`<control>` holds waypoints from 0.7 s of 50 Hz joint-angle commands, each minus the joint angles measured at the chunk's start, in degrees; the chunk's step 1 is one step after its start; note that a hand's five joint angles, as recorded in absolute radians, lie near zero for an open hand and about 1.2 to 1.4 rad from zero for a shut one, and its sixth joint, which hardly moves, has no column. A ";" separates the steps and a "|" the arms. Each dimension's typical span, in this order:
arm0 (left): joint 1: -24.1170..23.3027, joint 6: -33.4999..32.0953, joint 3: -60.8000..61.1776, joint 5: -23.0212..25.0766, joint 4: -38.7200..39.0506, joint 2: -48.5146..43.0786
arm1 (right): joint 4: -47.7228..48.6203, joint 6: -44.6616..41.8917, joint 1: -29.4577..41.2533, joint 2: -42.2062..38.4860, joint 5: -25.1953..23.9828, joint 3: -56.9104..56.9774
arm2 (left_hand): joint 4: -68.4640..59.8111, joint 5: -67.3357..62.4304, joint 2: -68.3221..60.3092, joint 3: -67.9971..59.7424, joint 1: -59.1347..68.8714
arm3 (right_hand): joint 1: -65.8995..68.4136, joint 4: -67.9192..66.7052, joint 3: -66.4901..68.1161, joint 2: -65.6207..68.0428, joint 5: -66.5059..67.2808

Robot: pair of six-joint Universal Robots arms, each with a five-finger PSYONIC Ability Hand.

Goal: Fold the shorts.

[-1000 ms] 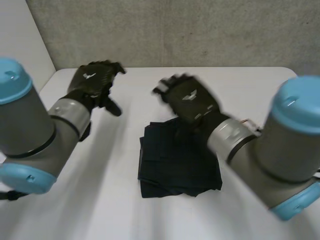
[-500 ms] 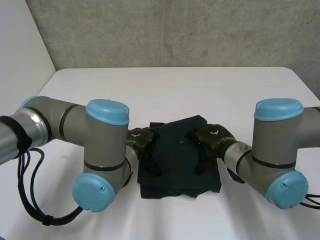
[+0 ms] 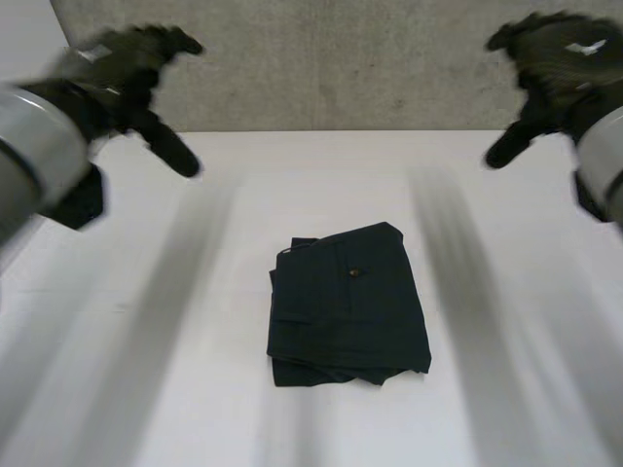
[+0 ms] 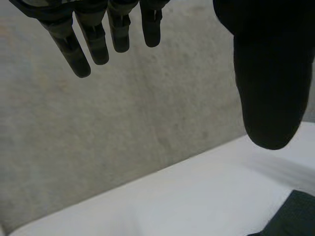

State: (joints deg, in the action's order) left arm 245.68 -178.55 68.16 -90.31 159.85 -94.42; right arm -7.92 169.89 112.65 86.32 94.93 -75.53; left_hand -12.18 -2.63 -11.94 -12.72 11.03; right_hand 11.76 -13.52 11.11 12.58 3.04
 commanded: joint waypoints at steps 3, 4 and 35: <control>7.36 1.01 -2.95 6.37 -12.46 2.31 | -5.35 0.79 -2.08 0.96 0.79 0.47 | 1.12 1.57 0.88 1.66 0.02 | -1.76 3.52 -1.11 -2.58 -3.04; 6.93 0.92 -2.86 6.37 -12.46 2.31 | -5.35 0.79 -1.99 0.96 0.53 0.47 | 1.29 1.74 1.05 1.83 -0.14 | -1.76 3.52 -1.11 -2.58 -3.04; 6.75 0.31 -0.40 6.19 -11.84 2.23 | -4.65 0.70 -1.29 1.04 -0.09 -1.90 | 1.46 1.91 1.22 2.00 -0.31 | -1.76 3.52 -1.11 -2.58 -3.04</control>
State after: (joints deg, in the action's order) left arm 252.49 -178.24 67.26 -84.19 147.70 -92.42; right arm -12.86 170.60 111.38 87.22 94.81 -77.44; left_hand -12.18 -2.63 -11.94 -12.72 11.03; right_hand 11.76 -13.52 11.11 12.58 3.04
